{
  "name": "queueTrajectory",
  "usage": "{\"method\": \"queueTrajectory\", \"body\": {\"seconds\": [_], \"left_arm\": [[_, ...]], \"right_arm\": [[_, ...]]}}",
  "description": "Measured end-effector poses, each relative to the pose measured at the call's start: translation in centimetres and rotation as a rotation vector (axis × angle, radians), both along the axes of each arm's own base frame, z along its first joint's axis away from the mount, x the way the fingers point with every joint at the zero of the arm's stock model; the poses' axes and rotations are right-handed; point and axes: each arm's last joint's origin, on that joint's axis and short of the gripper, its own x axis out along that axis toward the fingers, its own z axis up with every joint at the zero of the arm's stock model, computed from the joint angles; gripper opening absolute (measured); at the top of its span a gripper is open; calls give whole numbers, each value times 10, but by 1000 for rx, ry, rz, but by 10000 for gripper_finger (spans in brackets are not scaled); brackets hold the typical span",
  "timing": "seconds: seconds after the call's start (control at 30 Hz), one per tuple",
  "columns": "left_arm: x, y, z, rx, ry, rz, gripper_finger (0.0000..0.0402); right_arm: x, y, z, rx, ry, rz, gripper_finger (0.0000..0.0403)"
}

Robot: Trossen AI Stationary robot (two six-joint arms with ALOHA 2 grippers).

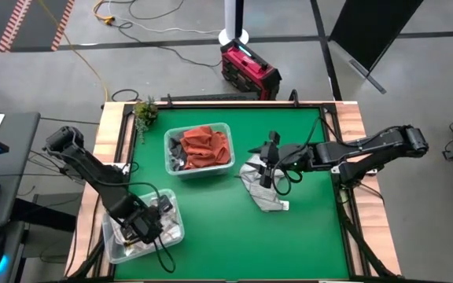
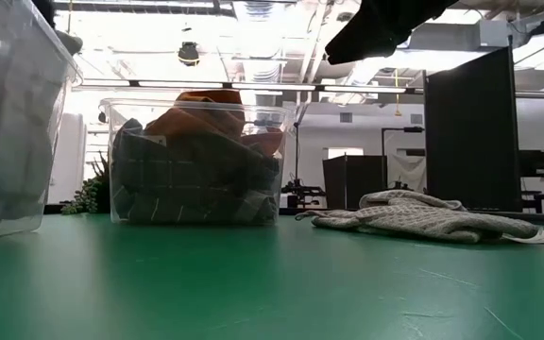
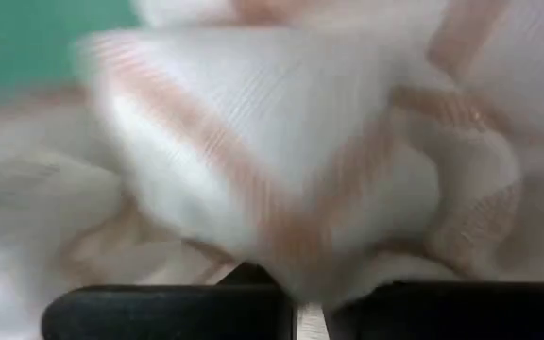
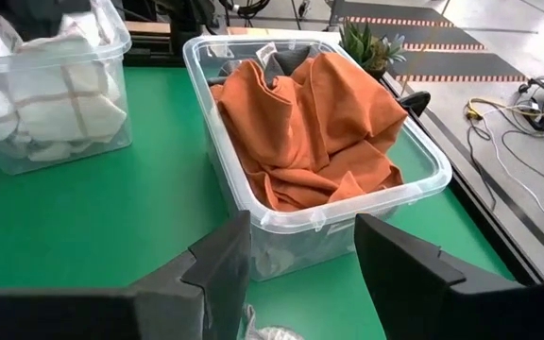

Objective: Sort towels by color in basket
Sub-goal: Put the white patterned towel into the bottom transparent bin

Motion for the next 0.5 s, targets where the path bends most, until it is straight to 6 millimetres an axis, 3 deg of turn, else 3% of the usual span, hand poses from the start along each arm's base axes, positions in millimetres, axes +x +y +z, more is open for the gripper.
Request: {"method": "queueTrajectory", "body": {"seconds": [0.13, 0.33, 0.5], "left_arm": [[3, -3, 22, -59, -4, 119, 33], [-1, -7, 32, -119, 41, 246, 63], [9, 1, 57, -9, -161, 293, 64]], "right_arm": [[0, 0, 0, 11, 1, -6, 219], [0, -1, 0, 12, 0, -9, 219], [0, -4, 0, 13, -6, -20, 219]]}}
